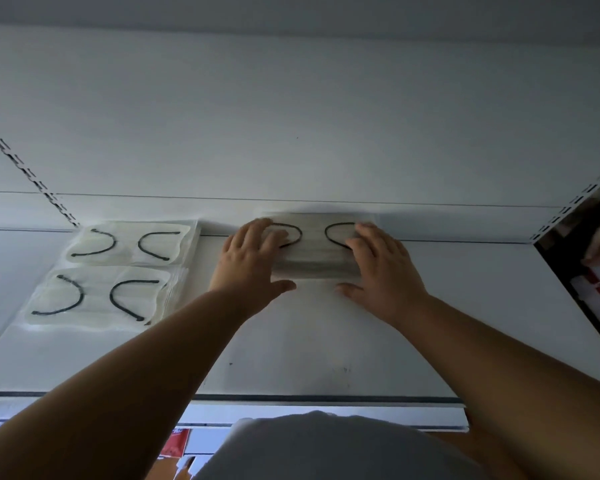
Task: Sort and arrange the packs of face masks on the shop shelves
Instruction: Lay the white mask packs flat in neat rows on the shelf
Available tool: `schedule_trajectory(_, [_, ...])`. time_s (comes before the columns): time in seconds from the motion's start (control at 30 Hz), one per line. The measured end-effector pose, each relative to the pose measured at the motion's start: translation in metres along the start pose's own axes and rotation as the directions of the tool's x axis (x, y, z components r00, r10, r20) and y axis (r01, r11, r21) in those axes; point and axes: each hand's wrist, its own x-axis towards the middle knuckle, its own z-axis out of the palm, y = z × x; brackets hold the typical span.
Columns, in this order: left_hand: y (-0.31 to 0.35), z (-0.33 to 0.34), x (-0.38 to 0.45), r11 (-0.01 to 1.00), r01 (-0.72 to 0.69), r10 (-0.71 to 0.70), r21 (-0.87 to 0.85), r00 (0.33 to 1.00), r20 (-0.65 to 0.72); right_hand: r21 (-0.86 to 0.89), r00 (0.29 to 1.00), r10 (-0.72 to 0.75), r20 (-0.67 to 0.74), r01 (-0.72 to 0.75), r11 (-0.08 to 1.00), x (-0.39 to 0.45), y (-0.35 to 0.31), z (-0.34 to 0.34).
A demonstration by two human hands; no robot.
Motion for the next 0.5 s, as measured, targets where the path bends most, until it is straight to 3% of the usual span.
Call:
schedule_trajectory(0.07, [0.002, 0.002, -0.004, 0.934, 0.278, -0.265, -0.224, 0.96, 0.086, 0.19, 0.976, 0.218, 0.007, -0.215, 0.958, -0.006, -0.003, 0.006])
schedule_trajectory(0.1, [0.004, 0.003, -0.004, 0.828, 0.41, -0.384, -0.382, 0.912, 0.147, 0.334, 0.929, 0.369, 0.039, -0.36, 0.871, -0.006, -0.006, 0.004])
schedule_trajectory(0.17, [0.009, -0.002, 0.006, 0.483, 0.585, -0.566, -0.651, 0.777, 0.277, 0.549, 0.768, 0.62, 0.16, -0.591, 0.591, 0.002, -0.01, -0.002])
schedule_trajectory(0.2, [0.009, -0.007, 0.013, 0.322, 0.632, -0.621, -0.705, 0.703, 0.348, 0.579, 0.695, 0.676, 0.247, -0.665, 0.472, 0.008, -0.011, -0.006])
schedule_trajectory(0.3, [0.009, -0.02, 0.035, 0.056, 0.673, -0.679, -0.737, 0.567, 0.466, 0.605, 0.566, 0.705, 0.427, -0.758, 0.243, 0.031, -0.004, -0.013])
schedule_trajectory(0.37, [0.006, -0.02, 0.047, -0.013, 0.735, -0.648, -0.678, 0.511, 0.565, 0.632, 0.512, 0.672, 0.535, -0.77, 0.083, 0.044, -0.003, -0.016])
schedule_trajectory(0.43, [0.007, -0.026, 0.051, 0.06, 0.759, -0.598, -0.648, 0.547, 0.586, 0.629, 0.496, 0.595, 0.633, -0.777, -0.021, 0.049, -0.003, -0.019])
schedule_trajectory(0.5, [0.009, -0.029, 0.05, 0.021, 0.805, -0.572, -0.592, 0.496, 0.654, 0.622, 0.485, 0.537, 0.69, -0.777, -0.097, 0.049, -0.001, -0.017])
